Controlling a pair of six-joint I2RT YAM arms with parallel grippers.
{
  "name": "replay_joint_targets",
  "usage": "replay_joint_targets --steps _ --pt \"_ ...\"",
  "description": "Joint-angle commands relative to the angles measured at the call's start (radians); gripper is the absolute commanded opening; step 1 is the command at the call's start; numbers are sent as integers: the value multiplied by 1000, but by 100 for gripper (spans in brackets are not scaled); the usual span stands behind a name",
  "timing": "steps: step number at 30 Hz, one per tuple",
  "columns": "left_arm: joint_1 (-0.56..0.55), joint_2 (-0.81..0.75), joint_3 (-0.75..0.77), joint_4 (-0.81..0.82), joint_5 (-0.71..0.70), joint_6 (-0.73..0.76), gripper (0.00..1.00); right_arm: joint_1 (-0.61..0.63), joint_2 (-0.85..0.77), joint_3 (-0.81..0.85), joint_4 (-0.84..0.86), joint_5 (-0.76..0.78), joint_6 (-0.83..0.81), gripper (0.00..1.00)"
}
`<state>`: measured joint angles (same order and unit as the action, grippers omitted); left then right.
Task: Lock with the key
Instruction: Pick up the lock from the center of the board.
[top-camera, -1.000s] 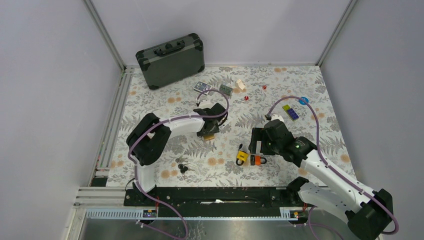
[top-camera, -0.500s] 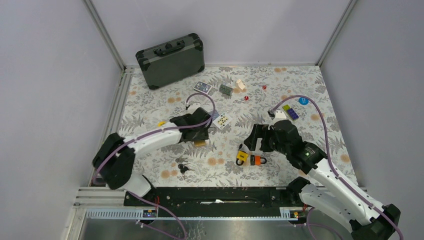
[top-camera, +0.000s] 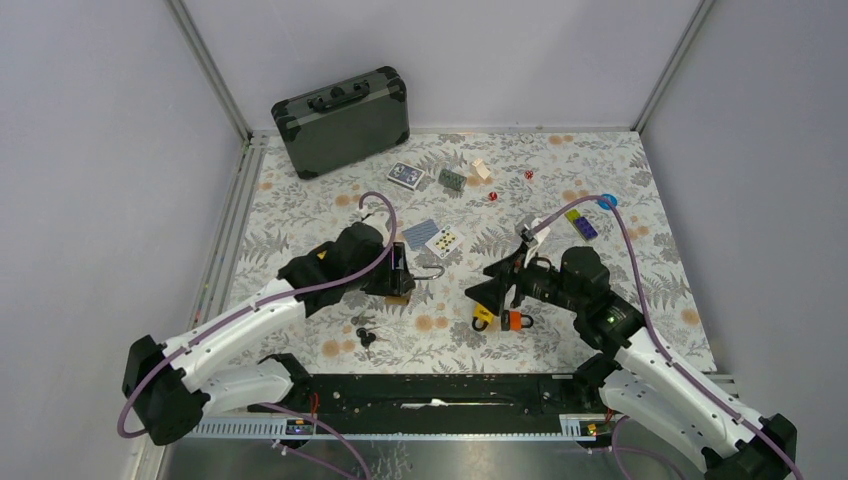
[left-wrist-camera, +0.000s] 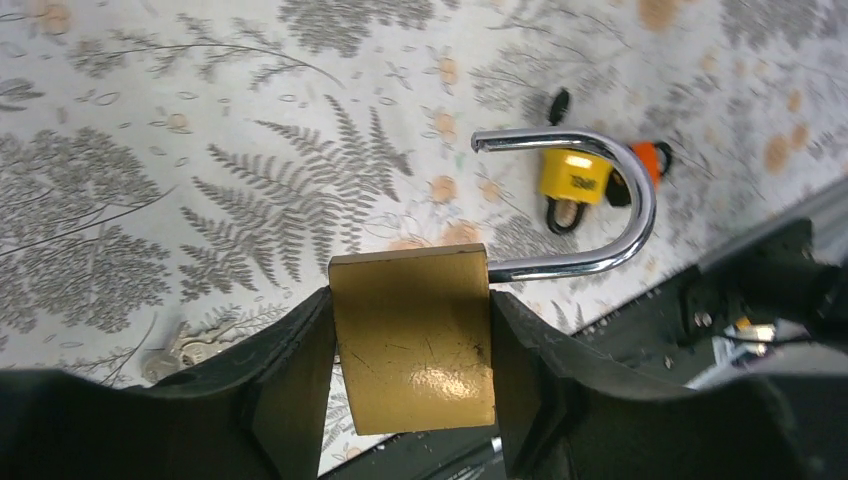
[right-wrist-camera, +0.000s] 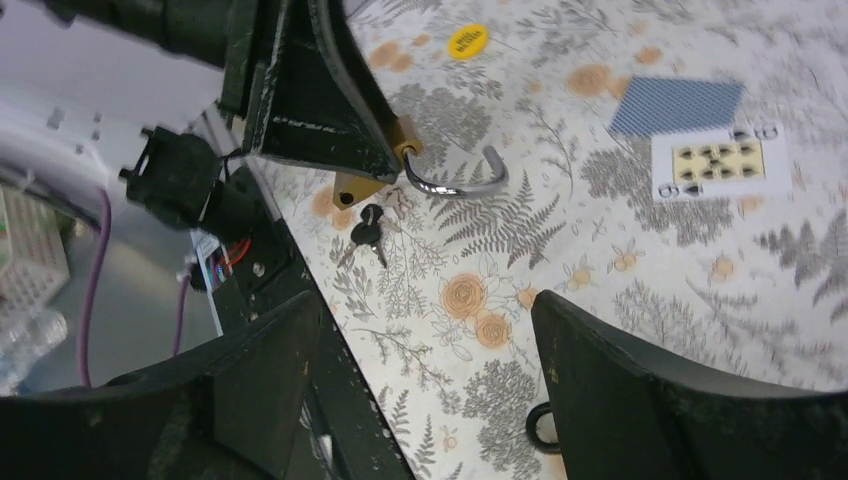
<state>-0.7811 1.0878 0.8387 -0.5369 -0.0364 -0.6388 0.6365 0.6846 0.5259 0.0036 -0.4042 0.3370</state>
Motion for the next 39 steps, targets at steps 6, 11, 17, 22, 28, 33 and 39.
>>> replay_joint_targets --steps 6,11,17,22,28,33,39 --pt "-31 -39 142 27 259 98 0 -2 72 98 86 -349 -460 83" --pt "-55 -34 176 26 316 101 0 6 73 114 59 -430 -621 83" --pt "-85 -6 216 22 347 103 0 88 98 138 25 -388 -758 77" --pt "-103 10 233 9 335 107 0 212 127 149 3 -207 -837 65" --pt "-105 5 233 -4 316 113 0 255 132 142 13 -96 -856 47" --pt "-105 2 226 -5 323 113 0 260 112 130 6 -39 -866 44" --pt "-106 6 227 4 323 115 0 261 129 144 -50 -28 -864 13"
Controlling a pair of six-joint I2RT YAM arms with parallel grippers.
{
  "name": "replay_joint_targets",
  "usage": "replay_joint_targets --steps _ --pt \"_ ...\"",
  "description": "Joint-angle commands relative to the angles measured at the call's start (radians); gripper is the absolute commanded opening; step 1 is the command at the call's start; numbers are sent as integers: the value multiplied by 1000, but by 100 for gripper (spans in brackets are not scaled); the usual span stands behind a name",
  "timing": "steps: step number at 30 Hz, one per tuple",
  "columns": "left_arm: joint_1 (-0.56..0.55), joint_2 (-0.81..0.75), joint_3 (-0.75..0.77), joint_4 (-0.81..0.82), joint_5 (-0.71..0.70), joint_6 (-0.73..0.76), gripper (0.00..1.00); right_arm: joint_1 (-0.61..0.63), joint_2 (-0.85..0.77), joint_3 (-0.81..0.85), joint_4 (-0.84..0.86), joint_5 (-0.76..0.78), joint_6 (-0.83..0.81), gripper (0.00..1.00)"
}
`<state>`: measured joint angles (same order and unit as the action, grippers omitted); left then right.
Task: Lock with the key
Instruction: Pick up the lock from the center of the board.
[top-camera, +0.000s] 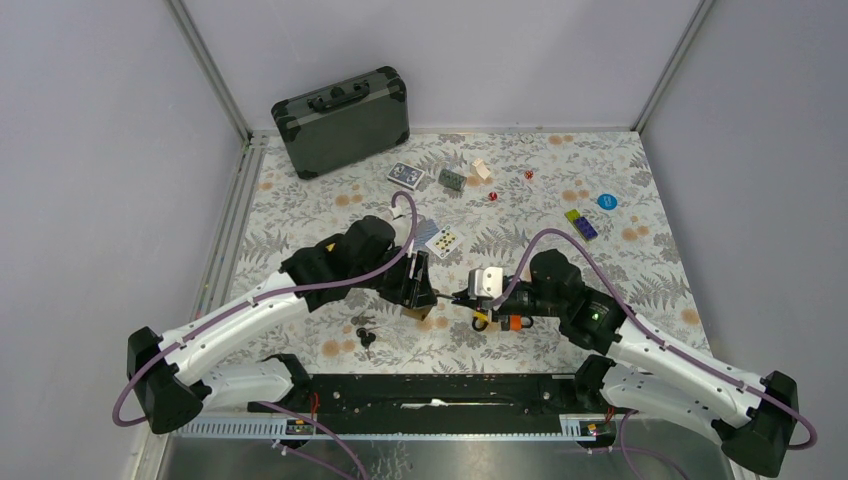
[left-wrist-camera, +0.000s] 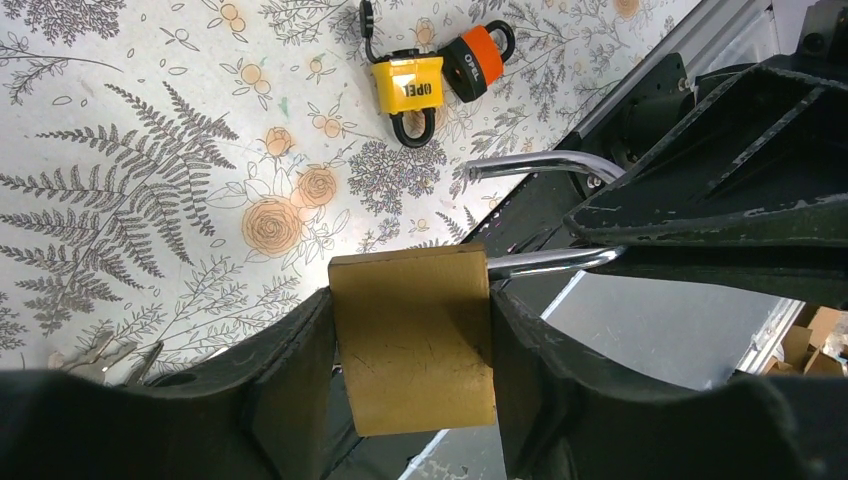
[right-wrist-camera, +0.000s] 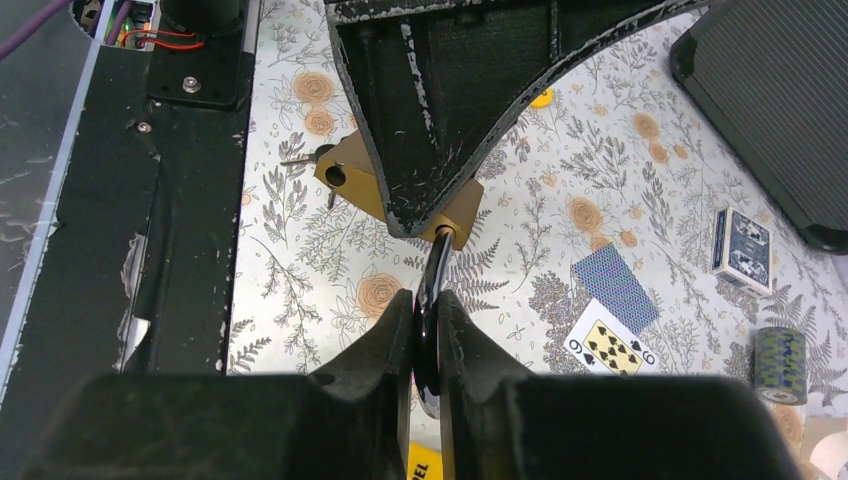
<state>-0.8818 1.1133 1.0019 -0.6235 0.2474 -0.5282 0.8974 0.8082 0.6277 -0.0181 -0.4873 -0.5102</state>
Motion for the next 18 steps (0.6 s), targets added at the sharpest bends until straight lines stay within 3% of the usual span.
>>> replay_joint_targets --steps 1,6,9,13,14,15,17,18 --pt "-5 -18 67 92 41 2 0 0 10 44 -36 50 -16 11" --pt "-5 -26 62 97 52 3 0 1 15 37 -29 40 -3 15" --pt "-5 -33 60 97 49 4 0 1 10 34 -21 34 4 2" --pt "-4 -37 64 98 46 5 1 1 16 52 -12 89 56 0" --pt "-4 -39 64 97 47 7 6 1 14 60 -7 104 76 0" --pt "-4 -41 63 99 50 8 17 1 11 62 6 115 97 0" --pt "-4 -48 59 103 63 11 49 2 -8 57 72 126 144 0" --pt "-4 -55 59 105 67 11 59 2 -21 51 103 131 171 0"
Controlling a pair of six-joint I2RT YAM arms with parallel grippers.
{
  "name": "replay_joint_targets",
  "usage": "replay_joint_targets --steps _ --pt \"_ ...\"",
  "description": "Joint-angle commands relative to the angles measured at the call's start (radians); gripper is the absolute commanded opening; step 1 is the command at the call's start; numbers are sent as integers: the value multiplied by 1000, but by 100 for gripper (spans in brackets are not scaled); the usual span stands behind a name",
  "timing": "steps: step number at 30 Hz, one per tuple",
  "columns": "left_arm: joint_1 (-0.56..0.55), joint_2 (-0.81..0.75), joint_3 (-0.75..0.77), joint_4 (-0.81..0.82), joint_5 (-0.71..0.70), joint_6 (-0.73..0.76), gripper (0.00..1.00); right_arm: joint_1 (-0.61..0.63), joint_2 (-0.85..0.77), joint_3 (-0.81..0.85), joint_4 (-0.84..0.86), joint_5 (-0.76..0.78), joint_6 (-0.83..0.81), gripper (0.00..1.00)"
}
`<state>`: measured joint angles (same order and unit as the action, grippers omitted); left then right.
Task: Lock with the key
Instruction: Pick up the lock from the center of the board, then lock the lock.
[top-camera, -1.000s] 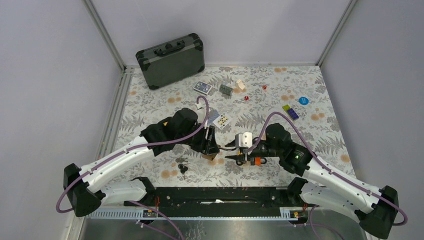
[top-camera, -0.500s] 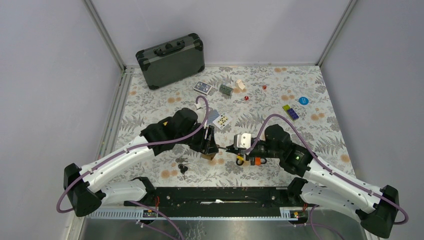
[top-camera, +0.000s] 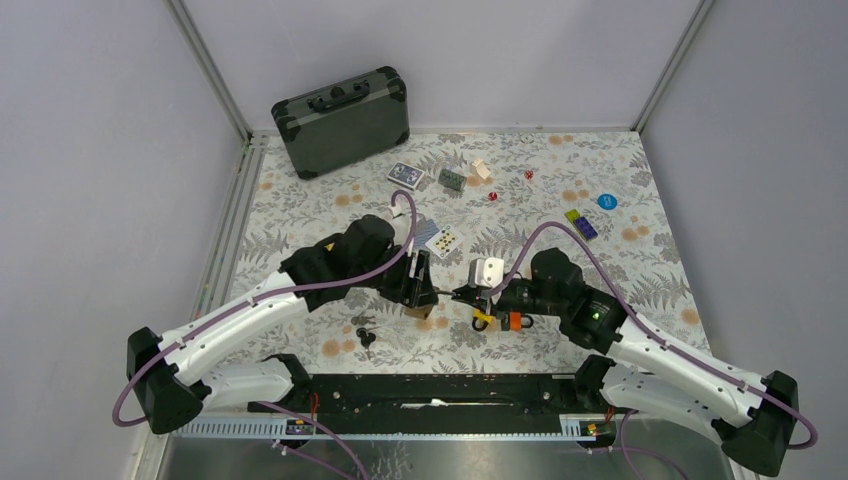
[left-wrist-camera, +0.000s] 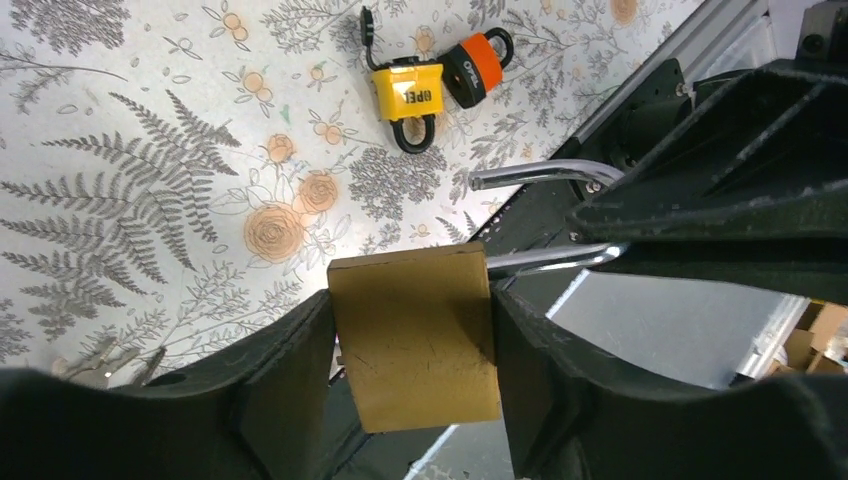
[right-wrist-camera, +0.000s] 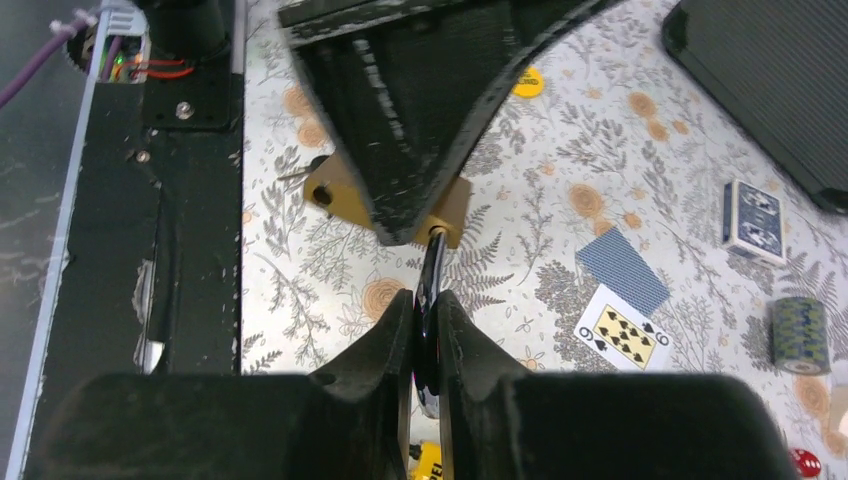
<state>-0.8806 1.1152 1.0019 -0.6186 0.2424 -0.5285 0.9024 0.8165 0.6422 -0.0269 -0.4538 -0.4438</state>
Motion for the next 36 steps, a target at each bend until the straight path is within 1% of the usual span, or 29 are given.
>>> replay_joint_targets --steps 1,2,4,9,14,19,23,28,36 --pt "-5 -64 58 103 77 14 65 -3 -43 29 143 105 128 0" --pt "-6 -71 58 105 85 17 70 -3 -54 21 172 110 152 0" --pt "-6 -88 60 110 101 22 75 -3 -71 11 212 118 184 0" --pt "-6 -139 70 118 115 29 79 -3 -75 17 229 131 237 0" --pt "-5 -224 52 133 118 78 79 -3 -99 14 270 119 318 0" --pt "-6 -343 -23 233 117 142 78 -3 -150 16 329 74 427 0" --pt "-6 -419 -80 316 99 154 77 -3 -169 17 415 40 551 0" --pt "-6 -422 -127 383 102 152 77 -3 -180 14 479 47 634 0" --pt "-6 -390 -192 598 190 120 77 -3 -205 16 605 50 749 0"
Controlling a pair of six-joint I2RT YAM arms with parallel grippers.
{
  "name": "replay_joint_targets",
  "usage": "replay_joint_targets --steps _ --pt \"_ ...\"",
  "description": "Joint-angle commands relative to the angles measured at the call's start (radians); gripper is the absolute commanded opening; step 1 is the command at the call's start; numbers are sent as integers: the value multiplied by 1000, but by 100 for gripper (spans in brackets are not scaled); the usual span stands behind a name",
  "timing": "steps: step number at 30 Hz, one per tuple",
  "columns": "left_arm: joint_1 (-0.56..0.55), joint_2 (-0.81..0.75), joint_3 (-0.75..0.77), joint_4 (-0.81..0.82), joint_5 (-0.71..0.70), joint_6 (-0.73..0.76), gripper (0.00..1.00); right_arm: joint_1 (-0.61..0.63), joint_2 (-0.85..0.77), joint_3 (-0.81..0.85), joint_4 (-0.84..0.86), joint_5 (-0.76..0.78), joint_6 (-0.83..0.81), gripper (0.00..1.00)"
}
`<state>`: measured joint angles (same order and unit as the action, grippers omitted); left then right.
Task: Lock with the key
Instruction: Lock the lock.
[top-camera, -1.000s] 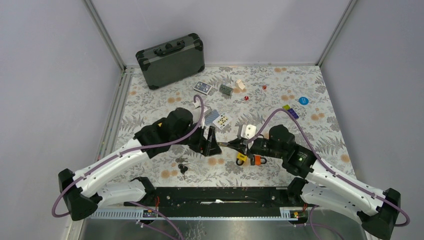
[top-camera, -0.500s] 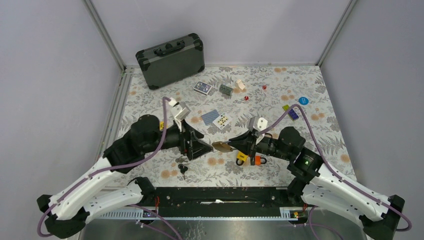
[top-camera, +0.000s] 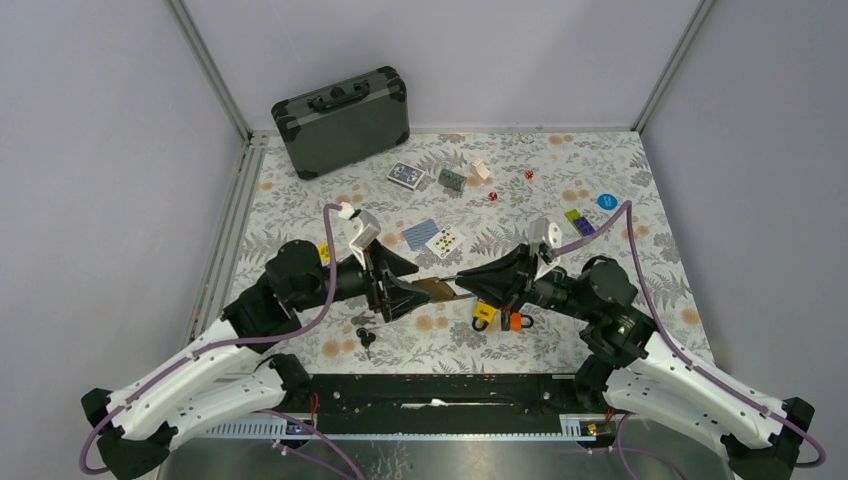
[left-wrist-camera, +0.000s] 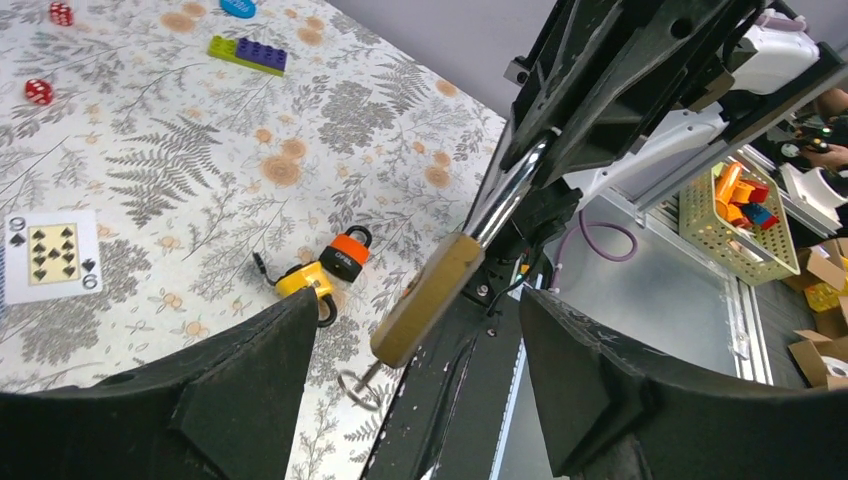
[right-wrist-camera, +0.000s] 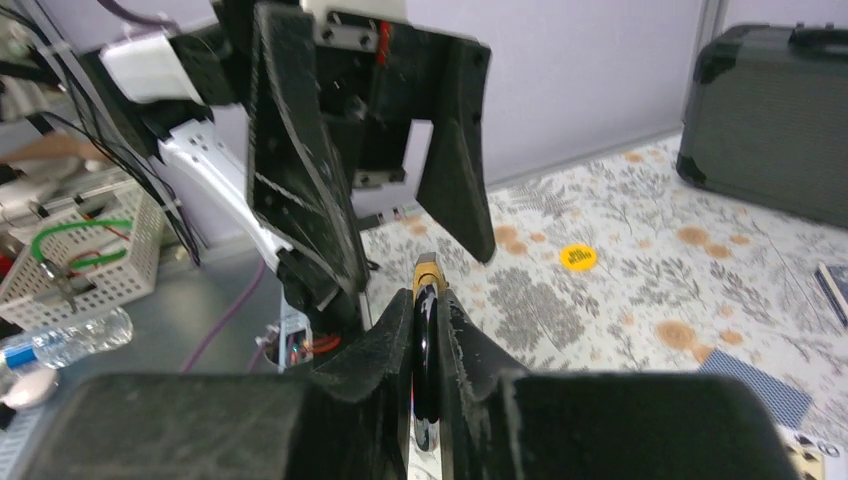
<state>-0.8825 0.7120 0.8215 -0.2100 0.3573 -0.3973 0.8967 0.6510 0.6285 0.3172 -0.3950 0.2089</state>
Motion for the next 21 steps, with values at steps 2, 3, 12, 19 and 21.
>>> replay_joint_targets --steps 2,3,12,19,21 --pt "-3 28 -12 219 103 -24 77 2 -44 30 288 -15 125 0" --pt "-4 37 -10 242 122 -32 76 2 -47 29 301 -17 139 0" --pt "-4 113 -2 348 285 -106 47 2 -59 3 374 15 196 0" --pt "-4 123 9 347 328 -134 3 2 -61 -15 357 30 181 0" --pt "-4 114 11 343 328 -135 0 3 -67 -14 311 41 155 0"
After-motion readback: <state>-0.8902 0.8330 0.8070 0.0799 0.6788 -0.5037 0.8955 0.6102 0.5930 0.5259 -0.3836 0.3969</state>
